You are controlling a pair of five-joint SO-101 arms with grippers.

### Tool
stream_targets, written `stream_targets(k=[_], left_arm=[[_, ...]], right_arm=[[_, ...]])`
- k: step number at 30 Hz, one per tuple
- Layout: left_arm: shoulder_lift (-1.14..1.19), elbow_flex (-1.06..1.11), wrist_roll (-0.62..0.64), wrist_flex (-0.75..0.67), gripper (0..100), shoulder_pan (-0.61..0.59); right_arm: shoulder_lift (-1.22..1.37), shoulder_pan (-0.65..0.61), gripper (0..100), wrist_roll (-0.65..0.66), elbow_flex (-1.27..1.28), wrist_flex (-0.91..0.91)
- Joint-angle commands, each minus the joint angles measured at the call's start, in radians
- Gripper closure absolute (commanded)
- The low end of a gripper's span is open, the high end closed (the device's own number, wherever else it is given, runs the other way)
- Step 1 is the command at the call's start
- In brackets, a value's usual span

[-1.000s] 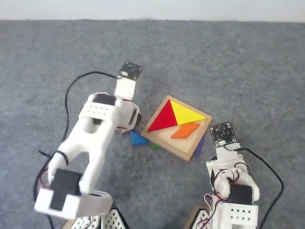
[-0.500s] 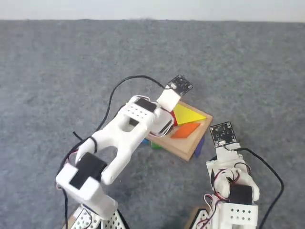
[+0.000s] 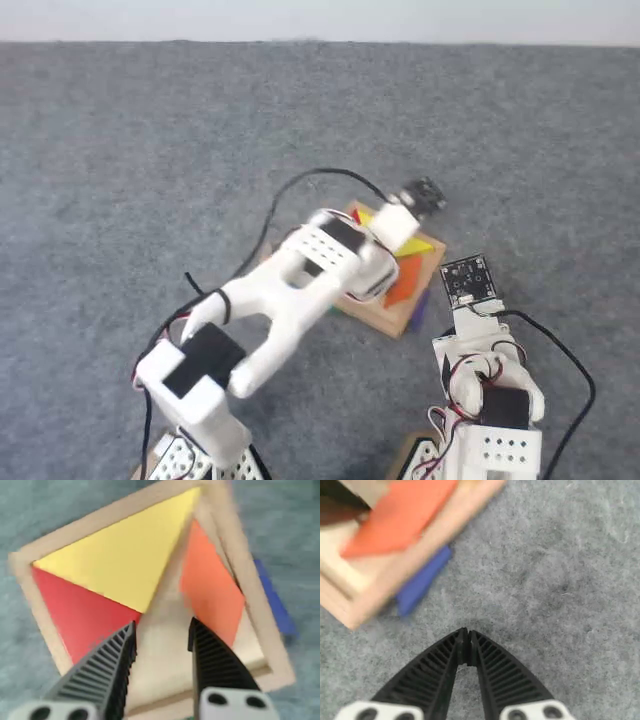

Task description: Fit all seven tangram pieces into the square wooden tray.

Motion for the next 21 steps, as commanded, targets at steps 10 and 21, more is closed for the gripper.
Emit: stream_targets(k=[10, 21], left_arm=[[-0.014, -0.019, -0.006, -0.029, 83, -0.052], [0.003, 0.007, -0.064, -0.091, 79, 0.029]], right_arm=[[-0.019, -0.005, 99.1, -0.002, 0.018, -0.005], [-0.019, -0.005, 99.1, -0.002, 0.018, -0.005]])
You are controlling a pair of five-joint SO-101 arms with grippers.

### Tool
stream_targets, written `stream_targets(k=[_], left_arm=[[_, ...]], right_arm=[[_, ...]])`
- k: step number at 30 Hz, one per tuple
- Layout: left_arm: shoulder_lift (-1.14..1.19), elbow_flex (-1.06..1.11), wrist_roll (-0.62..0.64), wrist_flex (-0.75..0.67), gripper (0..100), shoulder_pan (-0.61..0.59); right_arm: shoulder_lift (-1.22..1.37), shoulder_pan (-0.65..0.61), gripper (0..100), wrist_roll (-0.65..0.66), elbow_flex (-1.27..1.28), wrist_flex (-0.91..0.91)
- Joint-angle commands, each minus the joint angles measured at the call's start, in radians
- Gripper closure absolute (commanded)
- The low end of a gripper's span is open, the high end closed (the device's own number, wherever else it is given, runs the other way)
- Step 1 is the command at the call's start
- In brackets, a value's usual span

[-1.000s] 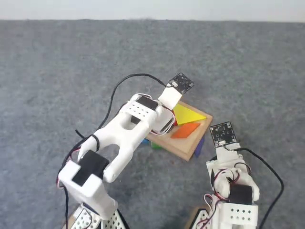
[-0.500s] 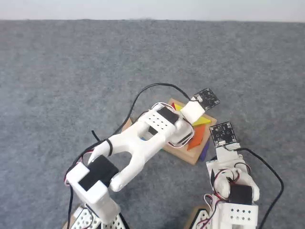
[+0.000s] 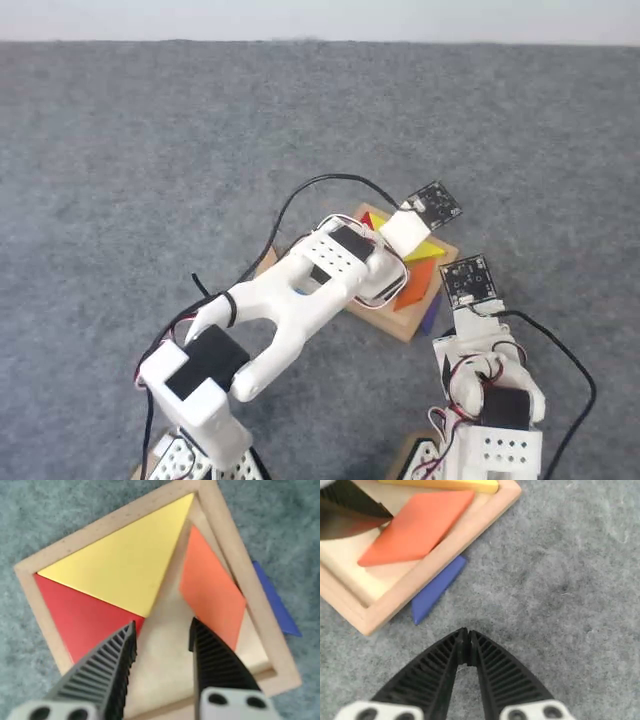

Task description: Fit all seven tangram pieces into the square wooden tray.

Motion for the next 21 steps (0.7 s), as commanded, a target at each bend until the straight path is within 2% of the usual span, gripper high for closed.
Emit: stream_targets(k=[1, 13, 16, 21], left_arm=[[0.0, -0.005, -0.081, -0.025, 77, 0.021], [0.003, -0.021, -0.298, -0.153, 75, 0.08], [-0.003, -0.053, -0.273, -0.138, 75, 0.051], [-0.015, -0.104, -0.137, -0.061, 75, -0.023]], right_arm=[[-0.019, -0.005, 99.1, -0.002, 0.018, -0.005], [-0.019, -0.005, 99.1, -0.002, 0.018, -0.005], [-0.019, -0.005, 99.1, -0.002, 0.018, -0.005], [-0.019, -0.005, 99.1, -0.002, 0.018, -0.005]])
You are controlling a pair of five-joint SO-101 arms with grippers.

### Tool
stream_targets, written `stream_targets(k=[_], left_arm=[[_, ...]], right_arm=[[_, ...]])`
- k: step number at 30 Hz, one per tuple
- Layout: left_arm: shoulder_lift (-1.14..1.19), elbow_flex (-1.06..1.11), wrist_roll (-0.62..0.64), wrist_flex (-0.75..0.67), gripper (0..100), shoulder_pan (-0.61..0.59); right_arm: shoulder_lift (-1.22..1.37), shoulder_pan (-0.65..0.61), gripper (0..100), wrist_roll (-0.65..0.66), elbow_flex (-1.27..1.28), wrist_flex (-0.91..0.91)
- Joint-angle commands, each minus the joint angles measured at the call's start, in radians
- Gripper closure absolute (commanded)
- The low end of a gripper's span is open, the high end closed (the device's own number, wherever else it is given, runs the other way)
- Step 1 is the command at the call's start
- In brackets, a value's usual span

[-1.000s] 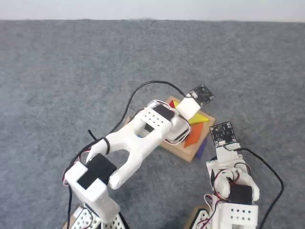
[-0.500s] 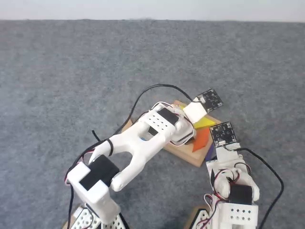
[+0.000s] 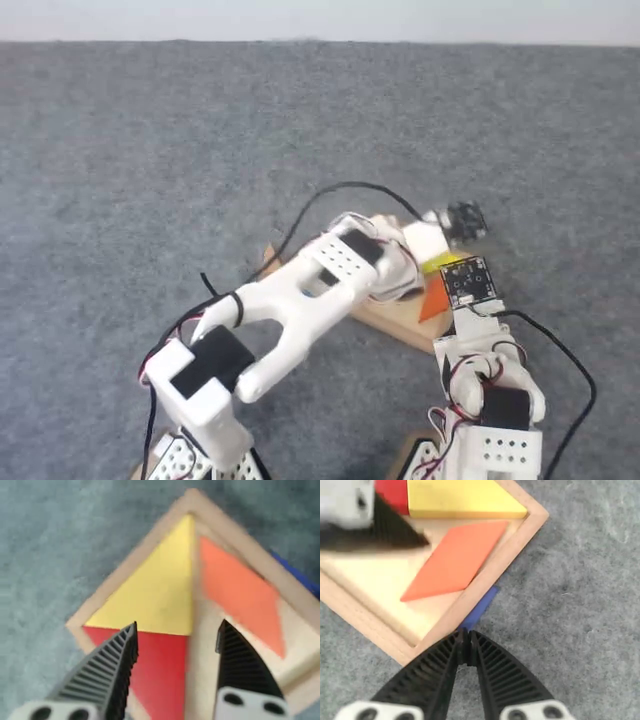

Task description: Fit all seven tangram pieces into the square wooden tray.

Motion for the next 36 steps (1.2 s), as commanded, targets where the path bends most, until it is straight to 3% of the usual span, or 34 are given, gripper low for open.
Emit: stream_targets(k=[1, 9, 14, 19, 27, 36], left_arm=[[-0.023, -0.061, 0.089, 0.072, 75, -0.051], [0.035, -0.03, 0.097, 0.13, 75, -0.203], [0.041, -0.033, 0.046, 0.23, 75, -0.212], [0.043, -0.027, 0.101, 0.319, 75, -0.23], [0.038, 0.008, 0.324, 0.404, 91, -0.301], [0.034, 0.038, 0.589, 0.387, 92, -0.373]], right_arm=[[-0.019, -0.005, 99.1, -0.002, 0.018, -0.005], [-0.019, -0.005, 99.1, -0.002, 0.018, -0.005], [-0.019, -0.005, 99.1, -0.002, 0.018, -0.005], [-0.019, -0.005, 99.1, -0.002, 0.018, -0.005], [-0.019, -0.005, 99.1, -0.002, 0.018, -0.005], [-0.019, -0.005, 99.1, -0.002, 0.018, -0.005]])
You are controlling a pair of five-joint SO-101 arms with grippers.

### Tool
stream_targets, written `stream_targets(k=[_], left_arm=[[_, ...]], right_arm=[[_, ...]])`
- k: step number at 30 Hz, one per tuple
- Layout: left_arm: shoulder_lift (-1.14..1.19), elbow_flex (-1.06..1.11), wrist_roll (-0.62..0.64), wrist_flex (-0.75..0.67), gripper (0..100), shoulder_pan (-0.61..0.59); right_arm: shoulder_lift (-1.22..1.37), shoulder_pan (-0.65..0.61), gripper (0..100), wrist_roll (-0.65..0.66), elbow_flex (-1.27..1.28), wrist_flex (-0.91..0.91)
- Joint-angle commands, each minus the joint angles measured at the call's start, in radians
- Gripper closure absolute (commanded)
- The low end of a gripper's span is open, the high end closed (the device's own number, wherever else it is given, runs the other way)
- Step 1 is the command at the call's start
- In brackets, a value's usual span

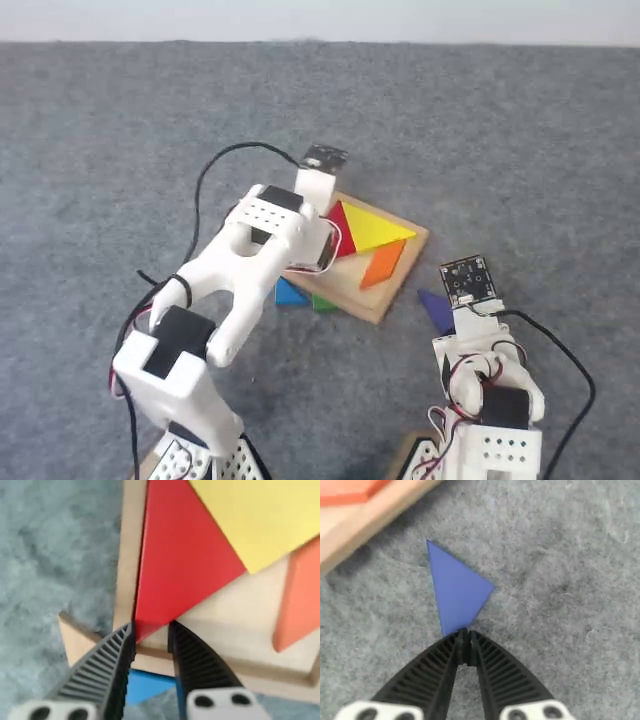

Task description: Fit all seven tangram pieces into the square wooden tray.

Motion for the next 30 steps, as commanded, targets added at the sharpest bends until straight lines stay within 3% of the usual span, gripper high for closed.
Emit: stream_targets(k=[1, 9, 16, 24, 30], left_arm=[[0.006, 0.028, 0.081, 0.002, 92, -0.014], [0.006, -0.028, 0.193, -0.092, 92, 0.051], [-0.106, -0.093, 0.23, -0.135, 92, 0.011], [-0.402, 0.047, 0.166, -0.187, 92, 0.038], [-0.253, 0.058, -0.012, -0.307, 92, 0.172]], right_arm=[[-0.019, -0.005, 99.1, -0.002, 0.018, -0.005], [-0.019, -0.005, 99.1, -0.002, 0.018, -0.005], [-0.019, -0.005, 99.1, -0.002, 0.018, -0.005], [-0.019, -0.005, 99.1, -0.002, 0.018, -0.005], [-0.019, -0.005, 99.1, -0.002, 0.018, -0.005]])
